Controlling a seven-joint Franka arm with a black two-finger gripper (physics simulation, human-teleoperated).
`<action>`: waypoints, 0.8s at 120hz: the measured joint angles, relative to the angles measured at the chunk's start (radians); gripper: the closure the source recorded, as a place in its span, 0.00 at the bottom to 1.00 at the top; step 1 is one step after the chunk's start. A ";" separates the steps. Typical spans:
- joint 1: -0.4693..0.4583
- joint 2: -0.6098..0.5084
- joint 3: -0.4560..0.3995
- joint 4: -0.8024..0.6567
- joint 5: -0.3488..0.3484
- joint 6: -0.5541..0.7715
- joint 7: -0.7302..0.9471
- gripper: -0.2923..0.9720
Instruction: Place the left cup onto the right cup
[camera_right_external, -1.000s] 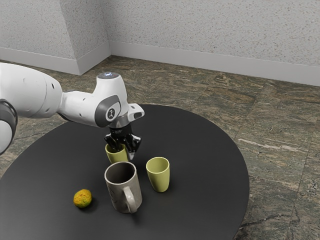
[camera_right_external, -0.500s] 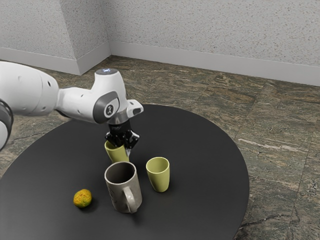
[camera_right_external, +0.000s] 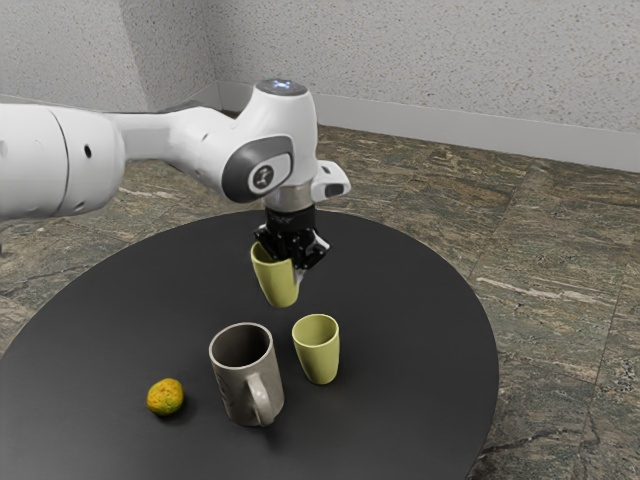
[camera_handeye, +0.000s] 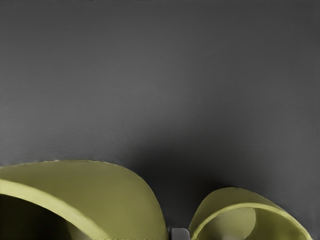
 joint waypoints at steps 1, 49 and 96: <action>-0.005 -0.001 -0.001 0.004 0.002 -0.007 -0.002 0.85; -0.065 -0.043 -0.047 0.018 -0.019 -0.127 -0.097 0.85; -0.069 -0.002 -0.049 0.022 -0.058 -0.073 -0.149 0.85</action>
